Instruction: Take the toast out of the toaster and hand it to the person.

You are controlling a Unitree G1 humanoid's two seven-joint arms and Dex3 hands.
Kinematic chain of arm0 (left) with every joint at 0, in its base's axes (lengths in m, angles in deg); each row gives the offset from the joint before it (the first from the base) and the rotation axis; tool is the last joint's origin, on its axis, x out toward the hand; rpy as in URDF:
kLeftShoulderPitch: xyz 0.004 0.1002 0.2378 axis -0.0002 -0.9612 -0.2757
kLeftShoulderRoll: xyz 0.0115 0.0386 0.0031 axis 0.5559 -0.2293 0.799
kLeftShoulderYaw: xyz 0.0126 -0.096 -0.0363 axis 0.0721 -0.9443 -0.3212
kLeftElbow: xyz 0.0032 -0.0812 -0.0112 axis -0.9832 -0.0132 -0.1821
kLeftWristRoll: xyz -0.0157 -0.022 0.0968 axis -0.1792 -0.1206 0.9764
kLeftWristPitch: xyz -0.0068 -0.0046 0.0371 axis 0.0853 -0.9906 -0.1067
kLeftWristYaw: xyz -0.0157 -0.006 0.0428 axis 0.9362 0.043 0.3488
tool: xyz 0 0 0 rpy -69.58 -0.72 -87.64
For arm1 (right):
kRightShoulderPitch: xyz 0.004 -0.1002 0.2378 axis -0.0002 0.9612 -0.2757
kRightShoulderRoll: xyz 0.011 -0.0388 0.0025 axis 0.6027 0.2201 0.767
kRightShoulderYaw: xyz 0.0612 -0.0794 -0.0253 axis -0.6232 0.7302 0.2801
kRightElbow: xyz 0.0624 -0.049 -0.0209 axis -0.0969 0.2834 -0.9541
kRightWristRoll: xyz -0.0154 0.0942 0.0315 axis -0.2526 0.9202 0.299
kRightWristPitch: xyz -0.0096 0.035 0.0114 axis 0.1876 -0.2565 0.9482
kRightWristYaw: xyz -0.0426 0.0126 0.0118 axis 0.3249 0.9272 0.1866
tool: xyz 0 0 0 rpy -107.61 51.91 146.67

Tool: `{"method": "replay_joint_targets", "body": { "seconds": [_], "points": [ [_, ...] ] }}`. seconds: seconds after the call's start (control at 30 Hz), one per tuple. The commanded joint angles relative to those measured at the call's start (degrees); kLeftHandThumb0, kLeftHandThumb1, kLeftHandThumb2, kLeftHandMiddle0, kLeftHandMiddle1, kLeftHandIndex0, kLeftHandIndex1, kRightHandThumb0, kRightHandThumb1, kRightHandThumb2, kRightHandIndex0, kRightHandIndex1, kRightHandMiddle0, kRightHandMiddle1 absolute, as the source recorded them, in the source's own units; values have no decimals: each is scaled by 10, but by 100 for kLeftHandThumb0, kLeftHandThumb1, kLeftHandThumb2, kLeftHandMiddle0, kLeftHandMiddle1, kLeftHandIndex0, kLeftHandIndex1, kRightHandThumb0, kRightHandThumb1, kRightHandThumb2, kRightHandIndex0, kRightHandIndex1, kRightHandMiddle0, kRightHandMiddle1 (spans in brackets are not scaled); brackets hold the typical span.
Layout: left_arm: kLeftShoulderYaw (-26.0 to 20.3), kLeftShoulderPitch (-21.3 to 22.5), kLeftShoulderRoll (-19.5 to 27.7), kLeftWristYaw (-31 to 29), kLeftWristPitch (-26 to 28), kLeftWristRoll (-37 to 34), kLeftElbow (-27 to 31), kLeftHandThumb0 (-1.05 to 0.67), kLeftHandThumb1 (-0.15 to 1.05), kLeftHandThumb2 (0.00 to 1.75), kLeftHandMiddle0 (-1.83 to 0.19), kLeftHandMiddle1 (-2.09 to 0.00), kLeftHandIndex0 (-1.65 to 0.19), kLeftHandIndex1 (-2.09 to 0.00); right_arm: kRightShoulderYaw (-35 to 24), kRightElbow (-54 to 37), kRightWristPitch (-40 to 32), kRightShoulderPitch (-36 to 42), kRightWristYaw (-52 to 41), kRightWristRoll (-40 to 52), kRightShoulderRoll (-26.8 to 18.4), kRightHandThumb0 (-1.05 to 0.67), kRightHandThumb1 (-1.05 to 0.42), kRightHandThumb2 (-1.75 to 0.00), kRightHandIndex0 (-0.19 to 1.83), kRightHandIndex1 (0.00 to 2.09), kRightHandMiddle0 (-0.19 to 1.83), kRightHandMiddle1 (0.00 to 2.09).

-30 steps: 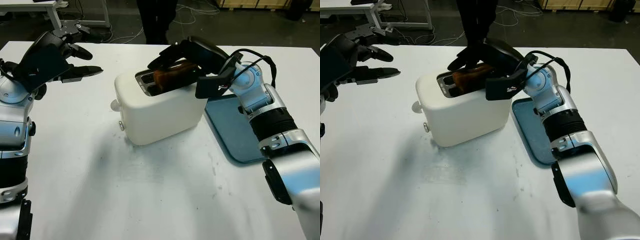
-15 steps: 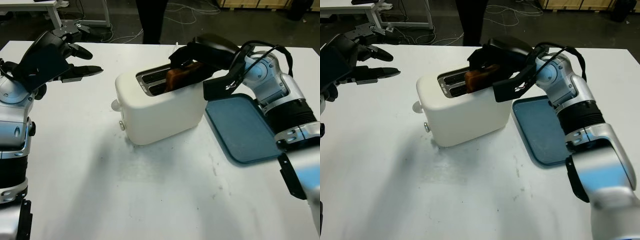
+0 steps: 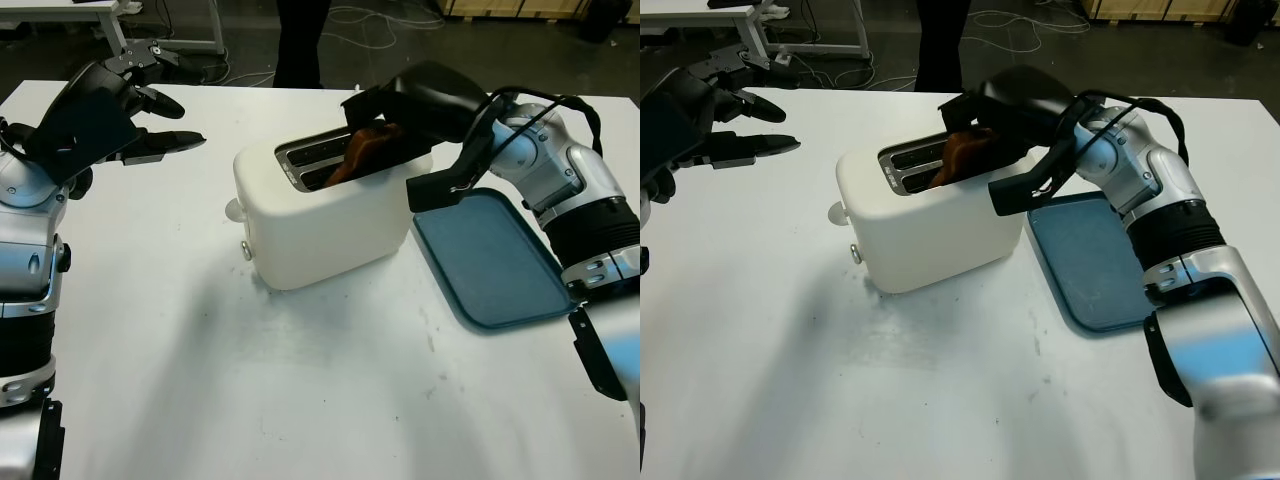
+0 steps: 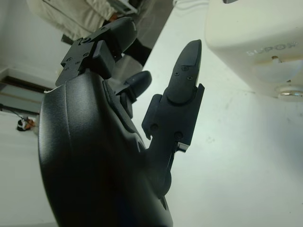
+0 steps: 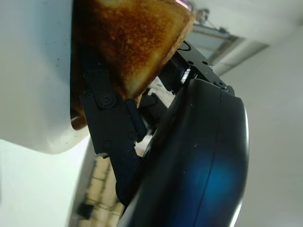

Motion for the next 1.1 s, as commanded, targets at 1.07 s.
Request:
{"method": "replay_joint_targets", "body": {
  "seconds": [1.07],
  "points": [
    [-24, -47, -1, 21, 22, -1, 34, -23, 90, 3, -9, -107, -18, -78, -272, 234, -89, -35, 125, 281, 49, 8, -92, -8, 90, 175, 67, 175]
  ]
}}
